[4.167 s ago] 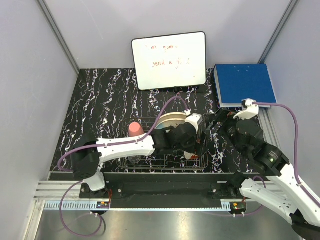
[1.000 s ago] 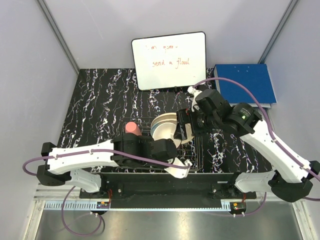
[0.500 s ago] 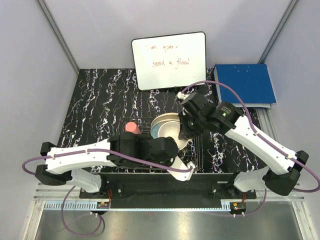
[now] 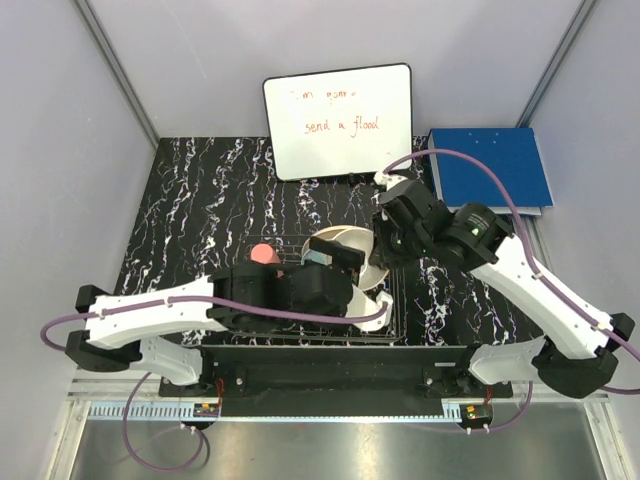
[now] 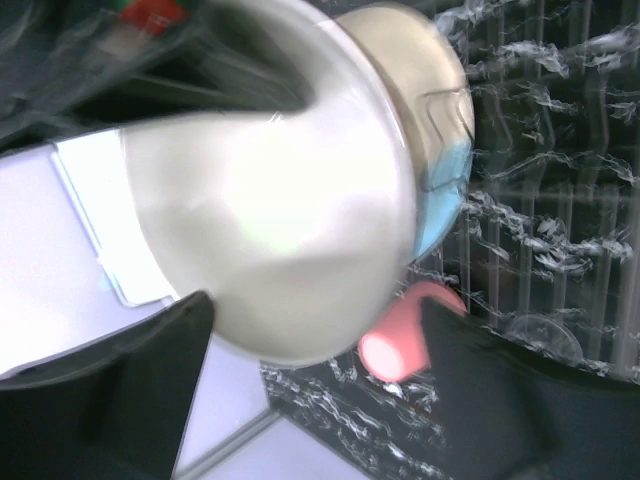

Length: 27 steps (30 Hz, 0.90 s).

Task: Unload the mixed dishes from the dish rack
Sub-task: Pick up the bowl from the dish rack, then place the bowl at the center of the board.

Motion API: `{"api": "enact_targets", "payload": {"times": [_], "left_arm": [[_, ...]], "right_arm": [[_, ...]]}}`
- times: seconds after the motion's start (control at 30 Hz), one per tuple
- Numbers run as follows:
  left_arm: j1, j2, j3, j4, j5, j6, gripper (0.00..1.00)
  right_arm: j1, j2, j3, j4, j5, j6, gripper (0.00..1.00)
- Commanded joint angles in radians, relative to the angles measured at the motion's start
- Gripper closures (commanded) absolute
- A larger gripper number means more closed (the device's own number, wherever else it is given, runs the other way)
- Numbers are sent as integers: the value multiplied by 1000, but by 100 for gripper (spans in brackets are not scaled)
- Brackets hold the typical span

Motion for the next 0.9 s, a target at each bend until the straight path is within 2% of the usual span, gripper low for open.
{"api": "enact_targets", "payload": {"times": [0.0,0.13,0.27,0.37,0.4,0.43,0.47,0.5,0.53,0.6,0.63,0.87], "left_arm": [[33,-70,51,143,-290,-99,1],[95,-93,74,223,-413,-196,1],[192,-142,103,259,-542,-359,1],[267,-214,110,257,-513,-584,1],[284,-241,100,257,-498,-624,1],[301,-287,91,259,-481,-665,1],[338,-316,83,259,-457,-695,1],[350,-338,62,262,-444,-783,1],[364,-385,49,265,-421,-814,1],[364,-421,6,272,-401,-880,1],[363,-451,-5,272,-380,-897,1],[363,-522,-126,269,-334,-997,1]], "right_arm": [[0,-83,108,-29,118,31,100],[-5,-116,122,-46,258,90,100],[-82,-164,95,-38,362,175,100],[-247,-199,46,10,329,166,100],[-355,-204,18,24,318,158,100],[-413,-201,4,37,306,151,100],[-489,-196,-17,78,245,135,100],[-633,-176,-68,99,188,129,100],[-721,-166,-102,129,54,134,100],[-895,-126,-207,214,-61,150,100],[-943,-109,-237,241,-94,170,100],[-1123,23,-352,377,-79,229,100]]}}
